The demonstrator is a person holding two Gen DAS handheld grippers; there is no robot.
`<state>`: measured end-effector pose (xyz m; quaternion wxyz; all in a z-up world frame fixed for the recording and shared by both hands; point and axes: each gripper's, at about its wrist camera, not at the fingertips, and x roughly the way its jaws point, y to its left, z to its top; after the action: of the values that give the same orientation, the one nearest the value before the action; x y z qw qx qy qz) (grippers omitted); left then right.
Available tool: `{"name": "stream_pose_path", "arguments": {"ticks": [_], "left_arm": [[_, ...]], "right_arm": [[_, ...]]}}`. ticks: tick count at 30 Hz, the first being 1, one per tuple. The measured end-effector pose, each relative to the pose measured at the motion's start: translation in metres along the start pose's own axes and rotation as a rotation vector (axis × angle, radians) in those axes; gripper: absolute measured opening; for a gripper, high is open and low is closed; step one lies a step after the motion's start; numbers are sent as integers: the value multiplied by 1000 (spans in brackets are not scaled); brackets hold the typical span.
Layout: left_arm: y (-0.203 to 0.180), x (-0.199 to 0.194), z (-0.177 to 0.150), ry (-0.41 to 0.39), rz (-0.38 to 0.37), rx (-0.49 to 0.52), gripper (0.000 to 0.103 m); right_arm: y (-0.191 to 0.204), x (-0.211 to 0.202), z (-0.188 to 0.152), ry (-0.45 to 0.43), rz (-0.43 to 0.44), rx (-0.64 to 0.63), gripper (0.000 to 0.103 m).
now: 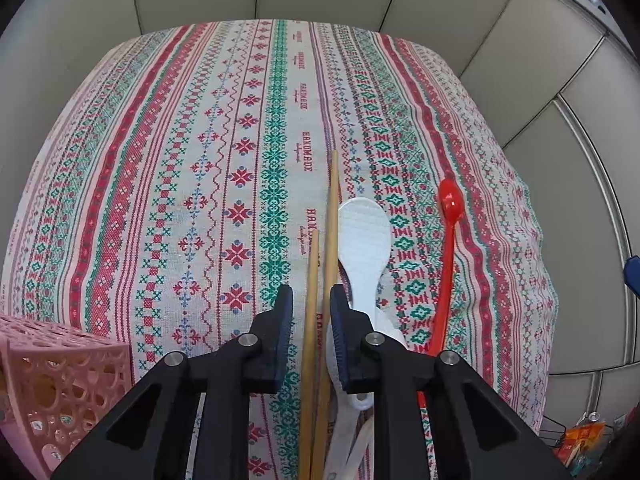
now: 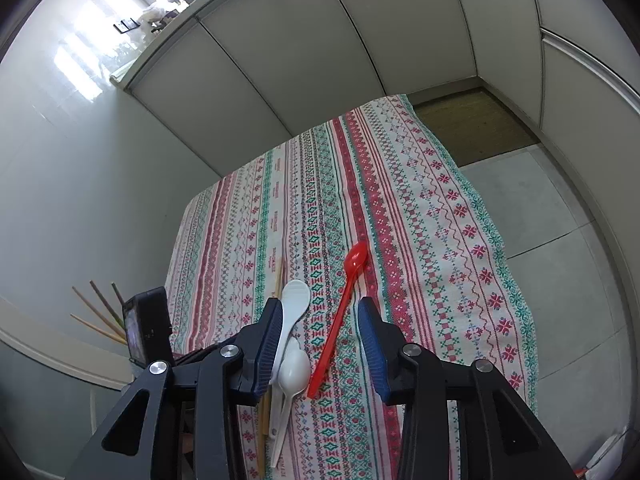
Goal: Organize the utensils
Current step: 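Grasp and lift a chopstick with the left tool while the right tool approaches another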
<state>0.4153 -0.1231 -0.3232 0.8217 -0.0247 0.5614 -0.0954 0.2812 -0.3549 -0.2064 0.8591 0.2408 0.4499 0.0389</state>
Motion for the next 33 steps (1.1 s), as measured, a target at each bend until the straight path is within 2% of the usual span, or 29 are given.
{"name": "stream_pose_path", "arguments": {"ticks": [3,5,9,11,15,20,26,33], "left_arm": [[4,7,0,13,-1,-11,13],[0,10,0,18,-1,16,13],[-10,13,1,11,62,97,12],[-13,14,0,0,93,126,6],[-10,7,-1,-12,97,117,5],[-12,-33,-11,-112,36,122,5],[-22,-104,-44,-262,-56,180,5],[0,-166,-72,-425,-128,163,5]], "right_arm": [[0,-1,0,-3,-2,-1,38],[0,1,0,-2,-3,-2,38],[3,3,-1,4,-7,-13,38],[5,3,-2,4,-9,-20,38],[5,3,-2,0,-2,-25,38],[1,12,-1,13,2,-11,38],[7,39,-5,65,15,-22,37],[36,73,-18,126,14,-117,29]]}}
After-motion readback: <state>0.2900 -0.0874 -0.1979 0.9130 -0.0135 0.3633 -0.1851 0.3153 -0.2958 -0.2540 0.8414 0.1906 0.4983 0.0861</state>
